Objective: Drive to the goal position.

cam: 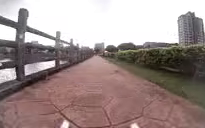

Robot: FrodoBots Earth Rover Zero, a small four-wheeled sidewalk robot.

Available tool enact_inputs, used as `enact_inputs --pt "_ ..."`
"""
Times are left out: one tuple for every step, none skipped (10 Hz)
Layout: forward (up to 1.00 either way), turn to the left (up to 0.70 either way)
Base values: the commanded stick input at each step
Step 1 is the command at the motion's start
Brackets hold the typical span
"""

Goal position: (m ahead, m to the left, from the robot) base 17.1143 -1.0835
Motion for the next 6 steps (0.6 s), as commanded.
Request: enact_inputs --pt "0.70 0.00" --pt "0.70 0.00" --pt "0.70 0.00" --pt "0.70 0.00" --pt "0.70 0.00" --pt "0.70 -0.10"
